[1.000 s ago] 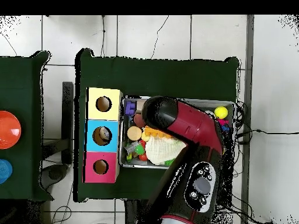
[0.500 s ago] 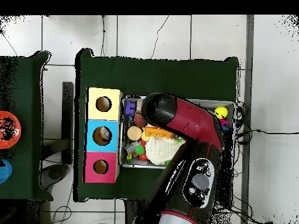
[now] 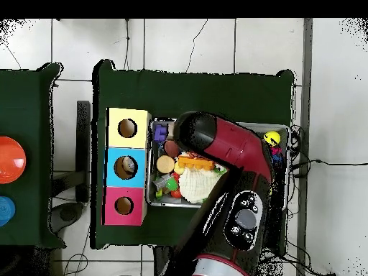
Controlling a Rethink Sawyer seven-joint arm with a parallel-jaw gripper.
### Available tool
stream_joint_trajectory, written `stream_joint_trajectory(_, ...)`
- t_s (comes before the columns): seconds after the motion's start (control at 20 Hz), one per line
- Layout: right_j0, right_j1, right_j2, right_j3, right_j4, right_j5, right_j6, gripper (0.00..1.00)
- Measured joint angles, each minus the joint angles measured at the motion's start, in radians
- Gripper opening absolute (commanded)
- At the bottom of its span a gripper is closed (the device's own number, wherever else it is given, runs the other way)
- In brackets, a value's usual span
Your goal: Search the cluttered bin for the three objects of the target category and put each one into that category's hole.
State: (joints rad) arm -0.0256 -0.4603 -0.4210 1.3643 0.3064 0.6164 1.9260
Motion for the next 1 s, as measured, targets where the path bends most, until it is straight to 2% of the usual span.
stream_joint_trajectory(1.0,-0.055,0.08,0.074,-0.002,0.019,-0.03,0.0,1.0)
